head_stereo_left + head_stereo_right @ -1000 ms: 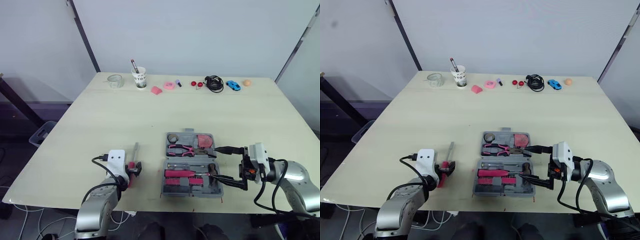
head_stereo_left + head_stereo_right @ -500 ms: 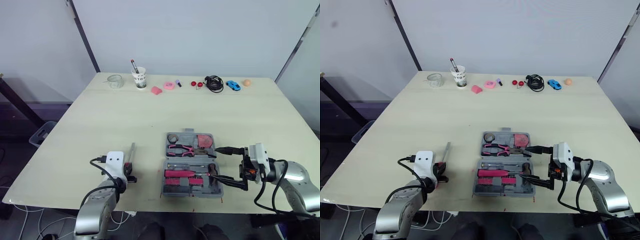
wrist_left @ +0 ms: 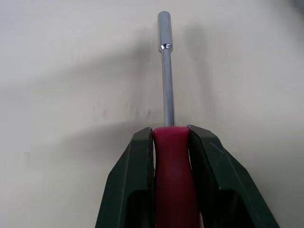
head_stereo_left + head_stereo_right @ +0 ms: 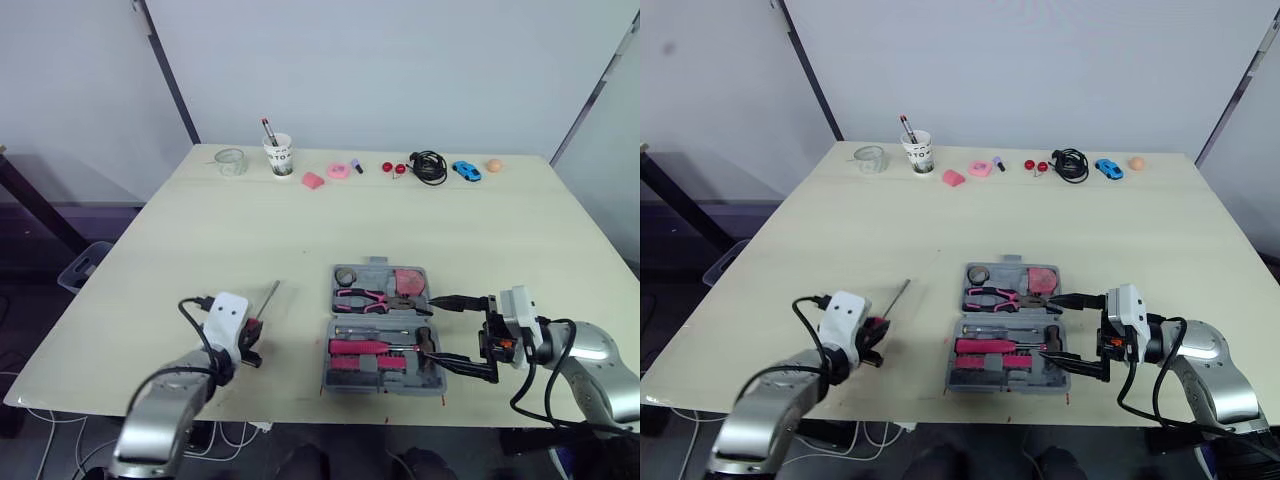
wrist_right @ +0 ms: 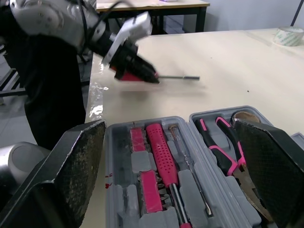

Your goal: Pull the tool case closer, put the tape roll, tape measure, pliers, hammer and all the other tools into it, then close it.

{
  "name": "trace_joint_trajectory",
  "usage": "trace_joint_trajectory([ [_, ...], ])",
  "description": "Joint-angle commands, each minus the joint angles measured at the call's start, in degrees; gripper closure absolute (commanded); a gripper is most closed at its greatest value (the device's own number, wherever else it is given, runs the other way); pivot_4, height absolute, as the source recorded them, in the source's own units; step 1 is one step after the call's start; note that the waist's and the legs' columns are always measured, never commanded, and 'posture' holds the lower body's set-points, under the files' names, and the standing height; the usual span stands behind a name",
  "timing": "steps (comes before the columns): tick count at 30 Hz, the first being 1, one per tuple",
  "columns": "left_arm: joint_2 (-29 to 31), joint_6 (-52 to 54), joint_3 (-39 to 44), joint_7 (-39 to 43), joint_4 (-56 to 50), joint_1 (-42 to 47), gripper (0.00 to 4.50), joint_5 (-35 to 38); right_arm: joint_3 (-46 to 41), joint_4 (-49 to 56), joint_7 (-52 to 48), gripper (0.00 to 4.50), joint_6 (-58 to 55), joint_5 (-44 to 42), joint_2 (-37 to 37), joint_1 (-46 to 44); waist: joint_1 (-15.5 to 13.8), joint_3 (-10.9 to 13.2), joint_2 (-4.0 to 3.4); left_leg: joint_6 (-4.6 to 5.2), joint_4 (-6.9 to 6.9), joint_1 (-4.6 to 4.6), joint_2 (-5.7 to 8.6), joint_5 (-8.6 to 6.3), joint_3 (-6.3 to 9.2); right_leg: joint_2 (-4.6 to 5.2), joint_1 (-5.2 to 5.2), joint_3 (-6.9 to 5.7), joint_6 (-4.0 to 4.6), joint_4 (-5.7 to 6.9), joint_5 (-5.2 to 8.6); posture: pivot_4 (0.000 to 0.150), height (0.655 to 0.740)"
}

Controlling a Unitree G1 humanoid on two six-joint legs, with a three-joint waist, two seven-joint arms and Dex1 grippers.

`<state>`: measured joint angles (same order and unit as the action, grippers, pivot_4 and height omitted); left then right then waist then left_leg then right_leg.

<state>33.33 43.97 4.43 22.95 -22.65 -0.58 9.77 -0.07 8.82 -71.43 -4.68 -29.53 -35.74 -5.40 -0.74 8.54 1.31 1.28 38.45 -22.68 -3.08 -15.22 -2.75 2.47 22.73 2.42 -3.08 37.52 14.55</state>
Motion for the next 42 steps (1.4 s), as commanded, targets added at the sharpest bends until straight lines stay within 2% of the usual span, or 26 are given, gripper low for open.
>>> trace_joint_trajectory([
  [1,12.39,-5.44,-5.03,19.33,-3.70,6.23,3.90,3.31,-2.30,1.71,-0.07,0.00,0.81,-0.89,-0.96,1.09,0.02,0.02,-0.06,0.00,-0.04,0.01,0.00,0.00,-0.01,0.04,0.00,0.07,0.00,-0.08,0.00,0.150,0.7400],
  [7,16.83,-9.85,-13.30,31.83,0.38,16.07,3.90,3.29,-4.50,2.39,0.32,0.00,0.97,-1.37,-1.93,2.86,-0.01,0.05,-0.09,0.00,-0.05,-0.09,0.01,0.00,-0.13,0.04,-0.01,0.03,-0.02,-0.33,0.00,0.150,0.7400],
  [12,14.17,-11.62,-21.67,39.26,3.26,23.21,3.90,2.71,-6.07,2.70,0.10,0.00,1.62,-1.33,-3.07,5.47,-0.02,0.06,-0.08,0.01,-0.06,-0.13,0.00,0.00,-0.11,-0.06,-0.02,0.05,-0.05,-0.40,-0.01,0.150,0.7400],
  [16,11.96,-11.58,-27.78,41.80,4.80,26.15,3.90,0.41,-6.47,3.18,0.90,0.00,1.82,-1.06,-2.95,5.96,0.15,0.06,-0.08,0.01,-0.06,-0.12,-0.01,0.00,-0.10,-0.11,-0.02,0.10,-0.08,-0.40,-0.02,0.150,0.7400],
  [26,4.85,-4.41,-38.69,41.61,6.53,32.30,3.90,-5.54,-8.78,3.37,-0.09,0.00,3.39,-0.98,-4.02,11.27,-0.05,0.06,-0.09,0.02,-0.04,-0.20,-0.01,0.00,0.00,-0.32,-0.03,0.28,-0.13,-0.42,-0.04,0.150,0.7400],
  [42,-1.05,1.92,-44.48,40.01,6.13,34.08,3.90,-8.18,-9.52,5.44,0.80,0.00,1.92,-1.83,-5.37,12.86,-0.04,0.05,-0.11,0.02,-0.02,-0.16,-0.02,0.01,-0.03,-0.50,-0.03,0.60,-0.10,-0.40,-0.02,0.150,0.7400],
])
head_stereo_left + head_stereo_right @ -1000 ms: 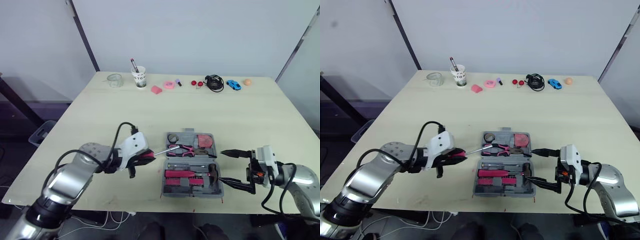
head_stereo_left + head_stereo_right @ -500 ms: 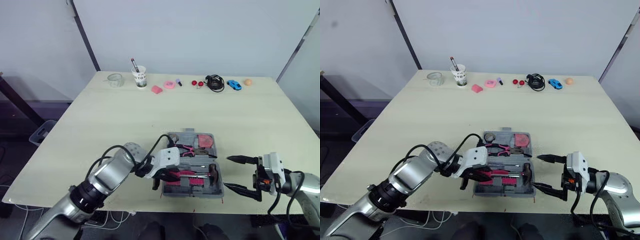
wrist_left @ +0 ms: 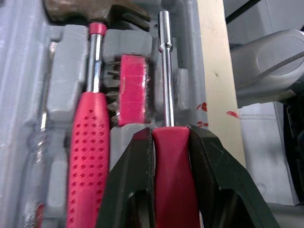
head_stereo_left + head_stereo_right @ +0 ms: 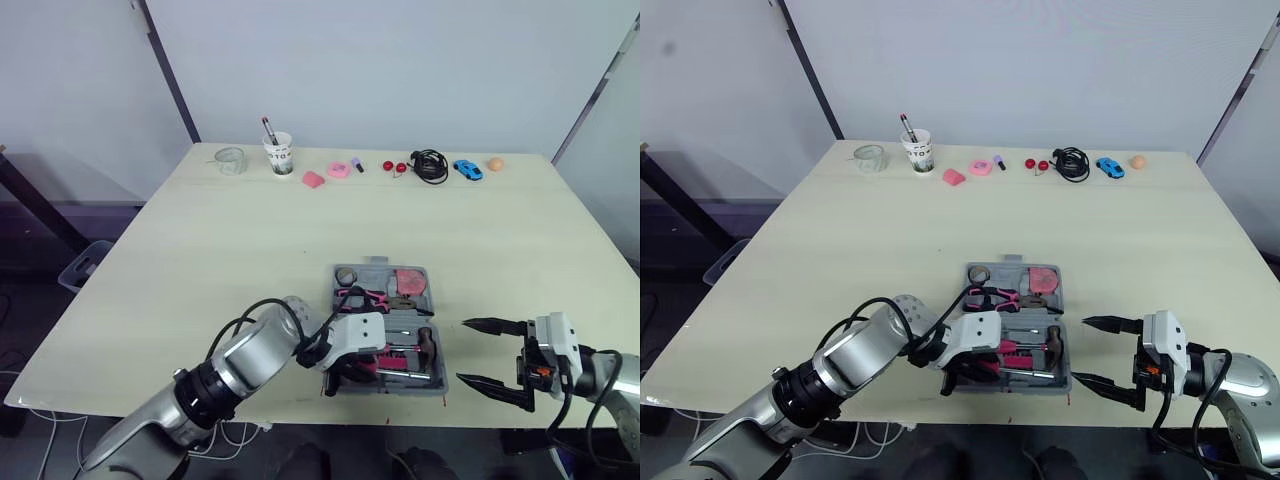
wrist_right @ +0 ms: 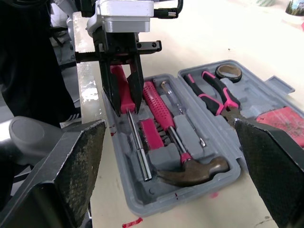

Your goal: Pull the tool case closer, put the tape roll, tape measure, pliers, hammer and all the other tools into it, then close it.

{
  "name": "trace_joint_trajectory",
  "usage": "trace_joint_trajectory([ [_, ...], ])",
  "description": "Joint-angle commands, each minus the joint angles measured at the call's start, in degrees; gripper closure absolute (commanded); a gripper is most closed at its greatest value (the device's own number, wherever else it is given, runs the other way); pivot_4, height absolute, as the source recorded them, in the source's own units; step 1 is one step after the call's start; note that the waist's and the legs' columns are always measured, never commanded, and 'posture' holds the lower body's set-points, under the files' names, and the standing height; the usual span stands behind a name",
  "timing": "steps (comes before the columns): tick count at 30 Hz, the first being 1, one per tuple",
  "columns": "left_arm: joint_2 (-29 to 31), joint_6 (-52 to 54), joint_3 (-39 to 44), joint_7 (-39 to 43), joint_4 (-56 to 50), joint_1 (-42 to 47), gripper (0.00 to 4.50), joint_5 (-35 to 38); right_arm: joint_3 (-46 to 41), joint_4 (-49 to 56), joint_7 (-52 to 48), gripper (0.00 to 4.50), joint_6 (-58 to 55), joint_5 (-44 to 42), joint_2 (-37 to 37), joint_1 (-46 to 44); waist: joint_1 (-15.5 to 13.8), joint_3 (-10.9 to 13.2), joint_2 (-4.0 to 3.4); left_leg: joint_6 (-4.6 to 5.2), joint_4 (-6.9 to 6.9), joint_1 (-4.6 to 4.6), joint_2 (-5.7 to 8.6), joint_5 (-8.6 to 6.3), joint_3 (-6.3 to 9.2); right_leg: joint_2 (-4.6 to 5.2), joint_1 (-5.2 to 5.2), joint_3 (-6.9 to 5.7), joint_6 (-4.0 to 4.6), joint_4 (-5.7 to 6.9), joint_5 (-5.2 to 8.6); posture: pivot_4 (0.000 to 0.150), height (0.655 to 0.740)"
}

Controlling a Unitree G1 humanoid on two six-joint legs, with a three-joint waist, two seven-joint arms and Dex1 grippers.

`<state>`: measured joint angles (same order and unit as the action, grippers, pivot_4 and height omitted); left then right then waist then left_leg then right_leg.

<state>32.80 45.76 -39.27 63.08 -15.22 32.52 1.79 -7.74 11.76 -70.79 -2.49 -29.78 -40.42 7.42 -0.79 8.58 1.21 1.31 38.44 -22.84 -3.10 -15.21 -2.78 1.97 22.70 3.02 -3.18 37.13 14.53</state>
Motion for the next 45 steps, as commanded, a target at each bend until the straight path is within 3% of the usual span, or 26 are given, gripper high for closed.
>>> trace_joint_trajectory([
  [1,-0.75,0.40,-0.94,0.00,-1.36,1.01,3.90,-0.09,-1.92,2.56,0.17,0.00,-0.39,-1.68,-0.82,0.07,0.01,0.00,0.00,0.00,0.00,0.00,0.00,0.00,0.00,0.00,0.00,0.00,0.00,0.00,0.00,0.150,0.7400],
  [34,-4.21,7.13,-0.77,-4.03,-1.23,0.43,3.90,3.52,-1.26,2.91,0.55,0.00,-0.58,-0.90,-2.12,0.57,0.02,-0.01,-0.01,0.00,0.02,0.00,0.00,0.00,0.02,-0.02,-0.01,0.01,-0.05,0.01,-0.03,0.150,0.7400],
  [35,-4.47,7.24,-0.56,-4.56,-1.21,0.35,2.90,3.56,-1.26,2.98,0.61,0.00,-0.64,-0.93,-2.12,0.56,0.02,-0.01,-0.01,0.00,0.02,0.00,0.00,0.00,0.02,-0.02,-0.01,0.01,-0.05,0.01,-0.03,0.150,0.7400],
  [36,-4.74,7.34,-0.38,-5.05,-1.13,0.30,2.81,3.54,-1.26,2.96,0.62,0.00,-0.64,-0.94,-2.13,0.53,0.02,-0.01,-0.01,0.00,0.02,0.00,0.00,0.00,0.02,-0.02,-0.01,0.01,-0.05,0.01,-0.03,0.150,0.7400],
  [37,-4.69,6.76,-0.65,-5.36,-0.94,0.46,2.41,3.15,-1.25,2.96,0.62,0.00,-0.61,-0.94,-2.15,0.54,0.01,-0.01,-0.01,0.00,0.02,0.00,0.00,0.00,0.02,-0.02,-0.01,0.01,-0.07,0.01,-0.04,0.150,0.7400],
  [45,-3.27,6.35,2.23,-3.51,-1.91,2.28,2.41,6.17,-1.21,2.97,1.08,0.00,-0.67,-1.22,-2.06,0.54,0.05,-0.01,-0.01,0.00,0.02,0.01,0.00,0.00,0.03,-0.02,-0.01,0.01,-0.16,0.02,-0.09,0.150,0.7400],
])
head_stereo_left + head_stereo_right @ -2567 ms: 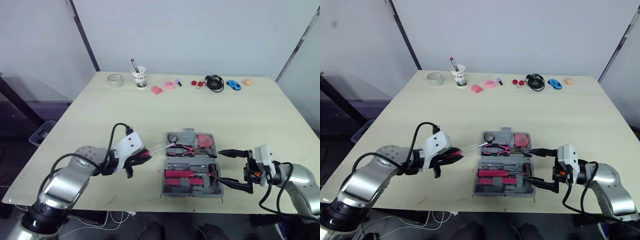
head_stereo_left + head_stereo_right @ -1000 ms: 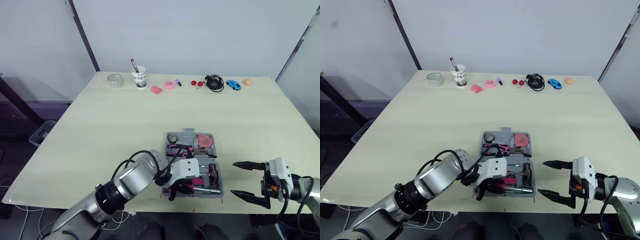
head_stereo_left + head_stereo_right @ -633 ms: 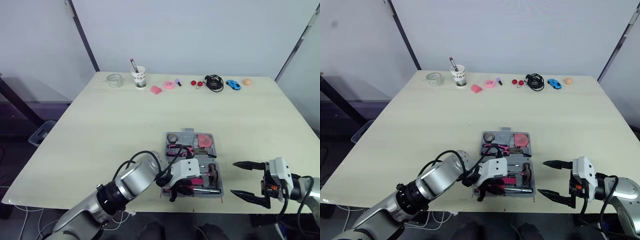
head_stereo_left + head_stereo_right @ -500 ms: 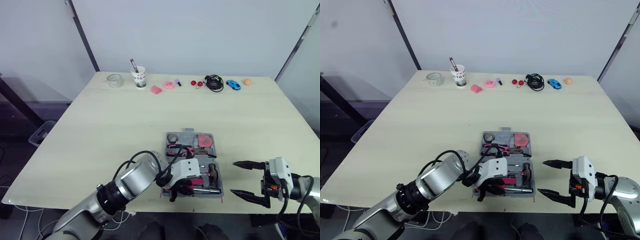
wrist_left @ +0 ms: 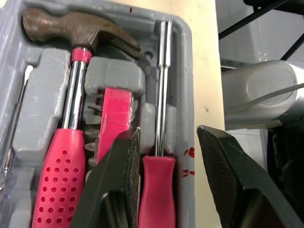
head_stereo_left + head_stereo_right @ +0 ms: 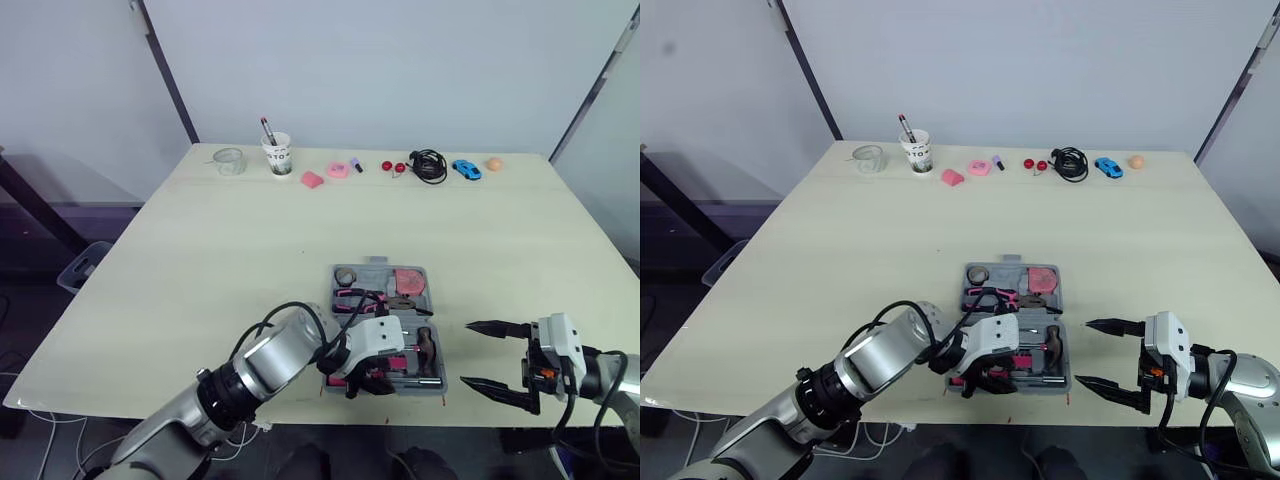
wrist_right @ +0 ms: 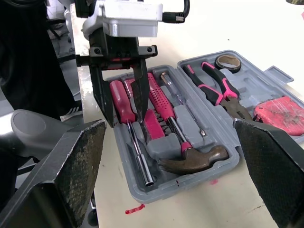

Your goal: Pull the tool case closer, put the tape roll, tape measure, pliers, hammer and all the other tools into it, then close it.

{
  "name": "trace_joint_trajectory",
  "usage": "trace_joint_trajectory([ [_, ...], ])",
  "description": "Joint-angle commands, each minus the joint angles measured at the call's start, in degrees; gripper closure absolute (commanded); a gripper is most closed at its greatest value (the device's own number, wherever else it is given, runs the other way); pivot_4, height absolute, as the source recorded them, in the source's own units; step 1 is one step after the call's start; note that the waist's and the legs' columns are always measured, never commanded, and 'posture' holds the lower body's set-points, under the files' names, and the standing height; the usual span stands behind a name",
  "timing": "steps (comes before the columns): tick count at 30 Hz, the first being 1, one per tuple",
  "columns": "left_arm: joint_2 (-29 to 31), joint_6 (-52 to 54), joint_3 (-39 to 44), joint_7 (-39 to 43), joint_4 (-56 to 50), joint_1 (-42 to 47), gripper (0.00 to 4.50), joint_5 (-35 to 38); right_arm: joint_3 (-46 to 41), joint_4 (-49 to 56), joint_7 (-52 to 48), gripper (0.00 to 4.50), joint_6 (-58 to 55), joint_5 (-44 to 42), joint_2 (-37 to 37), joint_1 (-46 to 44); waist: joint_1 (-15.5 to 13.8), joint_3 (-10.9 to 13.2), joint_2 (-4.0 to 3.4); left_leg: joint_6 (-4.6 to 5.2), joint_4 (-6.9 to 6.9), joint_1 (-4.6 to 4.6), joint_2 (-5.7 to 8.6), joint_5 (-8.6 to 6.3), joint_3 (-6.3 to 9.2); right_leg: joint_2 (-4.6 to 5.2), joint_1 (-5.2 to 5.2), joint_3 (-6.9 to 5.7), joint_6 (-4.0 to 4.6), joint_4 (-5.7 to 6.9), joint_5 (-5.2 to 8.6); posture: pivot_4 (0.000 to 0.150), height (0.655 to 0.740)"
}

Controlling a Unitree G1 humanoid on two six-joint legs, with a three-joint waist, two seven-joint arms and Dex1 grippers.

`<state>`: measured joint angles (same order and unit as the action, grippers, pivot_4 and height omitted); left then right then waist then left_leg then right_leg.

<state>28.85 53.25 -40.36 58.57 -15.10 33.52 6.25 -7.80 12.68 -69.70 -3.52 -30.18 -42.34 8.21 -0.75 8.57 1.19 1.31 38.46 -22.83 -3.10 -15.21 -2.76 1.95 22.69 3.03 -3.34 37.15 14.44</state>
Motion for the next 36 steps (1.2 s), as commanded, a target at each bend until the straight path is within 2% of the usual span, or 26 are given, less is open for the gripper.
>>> trace_joint_trajectory([
  [1,0.80,-1.25,4.27,1.23,-2.00,1.43,2.41,2.49,-1.12,1.98,0.00,0.00,0.39,-0.78,-0.14,-0.29,0.01,0.00,0.00,0.00,0.00,0.00,0.00,0.00,0.00,0.00,0.00,0.00,0.00,0.00,0.00,0.150,0.7400],
  [9,0.58,-15.24,14.64,6.59,1.73,-2.41,2.41,10.15,-1.18,1.05,-0.32,0.00,0.94,-0.62,-0.01,-0.42,0.00,-0.01,-0.02,0.00,0.00,0.00,0.00,0.00,-0.01,0.00,0.00,0.00,0.00,0.01,0.00,0.150,0.7400],
  [15,0.55,-28.56,16.12,9.18,10.20,-4.60,2.41,8.74,-0.55,0.20,-0.17,0.00,1.41,-0.14,0.52,-1.71,0.04,-0.02,-0.03,0.00,0.02,0.01,0.00,0.00,-0.02,0.00,0.00,0.00,0.00,0.01,-0.01,0.150,0.7400],
  [19,-0.41,-33.21,15.02,10.43,14.29,-5.38,4.21,7.43,-0.39,0.08,-0.11,0.00,1.23,0.12,0.77,-2.48,-0.02,-0.02,-0.04,0.00,0.02,0.01,0.00,0.00,-0.03,0.00,0.00,0.00,-0.01,0.02,-0.01,0.150,0.7400],
  [20,-0.64,-33.84,14.74,10.59,14.98,-5.56,4.46,7.07,-0.42,0.05,-0.15,0.00,1.25,0.18,0.78,-2.54,-0.09,-0.02,-0.04,0.00,0.02,0.01,0.00,0.00,-0.04,0.00,0.00,0.01,-0.01,0.02,-0.01,0.150,0.7400],
  [30,-1.39,-38.40,12.22,13.96,17.16,-9.09,4.46,4.55,-1.28,-0.71,-0.78,0.00,2.48,0.32,0.72,-1.12,-0.03,-0.03,-0.05,0.00,0.02,0.01,0.00,0.00,-0.04,0.00,0.00,0.01,-0.02,0.03,-0.02,0.150,0.7400],
  [36,-2.26,-40.59,11.24,13.32,22.04,-9.47,4.46,1.16,-1.02,-0.59,-0.51,0.00,2.99,0.44,0.92,-0.64,-0.04,-0.04,-0.07,0.00,0.03,0.02,0.00,0.00,-0.04,0.00,0.00,0.01,-0.02,0.04,-0.02,0.150,0.7400],
])
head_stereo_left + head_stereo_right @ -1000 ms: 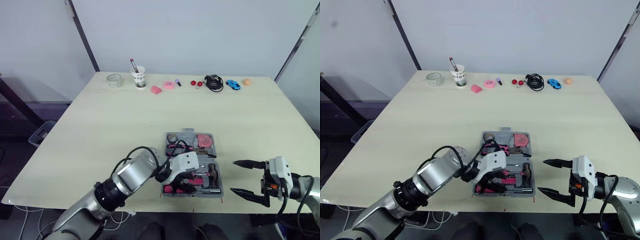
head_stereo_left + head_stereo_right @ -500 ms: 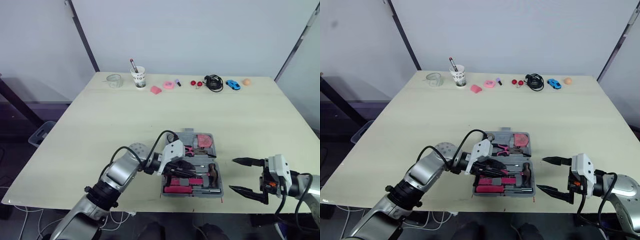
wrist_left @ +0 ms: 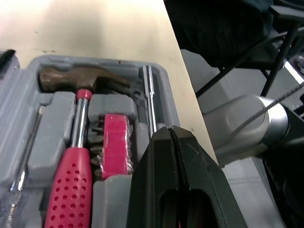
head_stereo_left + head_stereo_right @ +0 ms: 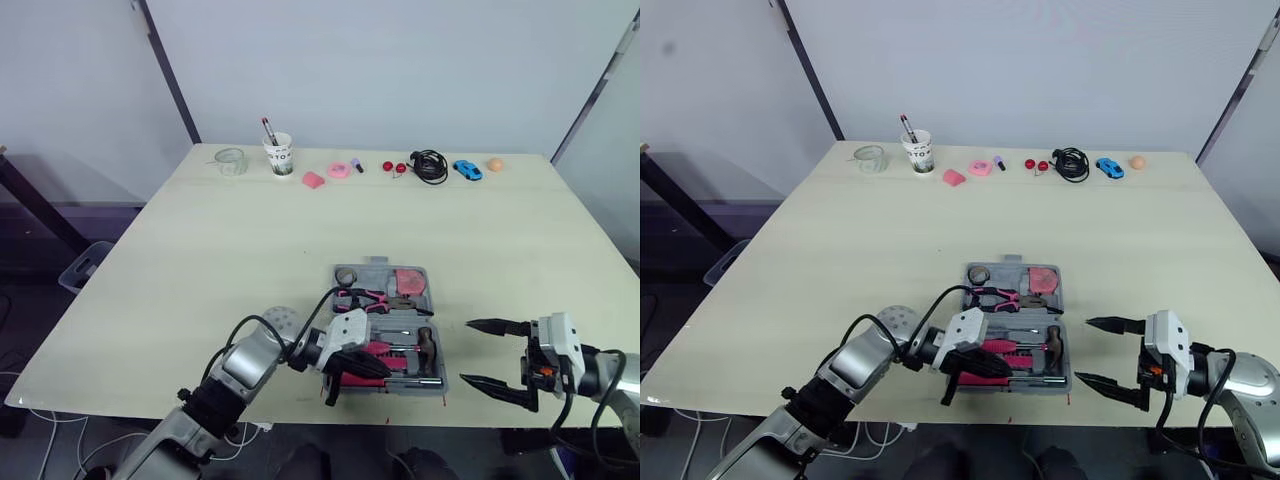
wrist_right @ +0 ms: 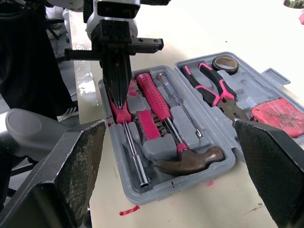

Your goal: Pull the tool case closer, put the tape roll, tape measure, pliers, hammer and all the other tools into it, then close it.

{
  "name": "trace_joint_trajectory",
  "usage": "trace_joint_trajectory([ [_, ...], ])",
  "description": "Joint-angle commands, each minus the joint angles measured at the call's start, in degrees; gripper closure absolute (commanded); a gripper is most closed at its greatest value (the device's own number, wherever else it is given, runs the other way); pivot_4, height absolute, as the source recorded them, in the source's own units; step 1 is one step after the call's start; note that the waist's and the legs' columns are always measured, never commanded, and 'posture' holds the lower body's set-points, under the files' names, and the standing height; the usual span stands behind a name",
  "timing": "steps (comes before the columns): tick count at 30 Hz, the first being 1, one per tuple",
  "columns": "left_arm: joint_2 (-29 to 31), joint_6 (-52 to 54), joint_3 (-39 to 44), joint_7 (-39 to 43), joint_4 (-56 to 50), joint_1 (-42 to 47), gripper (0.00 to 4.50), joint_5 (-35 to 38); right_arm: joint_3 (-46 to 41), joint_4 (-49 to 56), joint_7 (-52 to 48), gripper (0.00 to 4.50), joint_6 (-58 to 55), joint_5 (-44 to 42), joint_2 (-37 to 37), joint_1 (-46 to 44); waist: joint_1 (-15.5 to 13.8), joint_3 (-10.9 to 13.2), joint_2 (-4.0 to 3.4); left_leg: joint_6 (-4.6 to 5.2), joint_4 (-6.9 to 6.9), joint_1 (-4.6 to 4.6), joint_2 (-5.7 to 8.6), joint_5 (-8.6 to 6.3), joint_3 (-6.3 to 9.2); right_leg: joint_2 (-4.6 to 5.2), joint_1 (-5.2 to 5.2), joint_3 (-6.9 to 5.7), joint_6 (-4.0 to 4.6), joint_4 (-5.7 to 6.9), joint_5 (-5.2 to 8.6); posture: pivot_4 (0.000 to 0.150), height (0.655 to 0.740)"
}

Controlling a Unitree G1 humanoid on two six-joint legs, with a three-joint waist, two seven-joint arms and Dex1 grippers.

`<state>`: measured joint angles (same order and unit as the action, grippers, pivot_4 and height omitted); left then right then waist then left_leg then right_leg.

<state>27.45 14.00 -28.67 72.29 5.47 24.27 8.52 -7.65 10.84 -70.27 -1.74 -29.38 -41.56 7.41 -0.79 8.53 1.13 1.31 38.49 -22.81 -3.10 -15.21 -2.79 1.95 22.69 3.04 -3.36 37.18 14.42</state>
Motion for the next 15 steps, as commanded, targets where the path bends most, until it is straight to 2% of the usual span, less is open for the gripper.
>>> trace_joint_trajectory([
  [1,-1.25,-1.60,-0.60,-0.63,2.52,-0.17,4.46,-1.60,-1.09,1.24,0.13,0.00,1.28,-0.29,0.21,0.19,0.00,0.00,0.00,0.00,0.00,0.00,0.00,0.00,0.00,0.00,0.00,0.00,0.00,0.00,0.00,0.150,0.7400],
  [5,-1.55,-4.26,-1.93,-0.64,6.11,-0.35,4.46,-4.18,-0.73,1.60,0.40,0.00,1.30,-0.12,0.39,0.27,0.00,-0.03,-0.02,0.00,0.00,0.00,0.00,0.00,0.00,0.00,0.00,0.00,0.00,0.00,0.00,0.150,0.7400],
  [11,-1.88,-2.70,-1.69,-1.31,7.00,-1.85,4.46,-3.88,-1.02,1.25,0.30,0.00,1.23,-0.35,0.02,-0.04,0.00,-0.15,-0.12,0.00,0.00,0.02,0.00,0.00,0.00,0.00,-0.02,0.00,0.00,0.00,0.00,0.150,0.7400],
  [15,-0.37,-5.06,-2.39,-0.93,7.51,-3.30,4.46,-5.32,-1.09,1.35,0.17,0.00,1.10,-0.46,-0.14,0.00,0.06,-0.25,-0.15,0.00,0.00,0.04,0.00,0.00,0.00,0.00,-0.02,0.00,0.00,0.01,0.00,0.150,0.7400],
])
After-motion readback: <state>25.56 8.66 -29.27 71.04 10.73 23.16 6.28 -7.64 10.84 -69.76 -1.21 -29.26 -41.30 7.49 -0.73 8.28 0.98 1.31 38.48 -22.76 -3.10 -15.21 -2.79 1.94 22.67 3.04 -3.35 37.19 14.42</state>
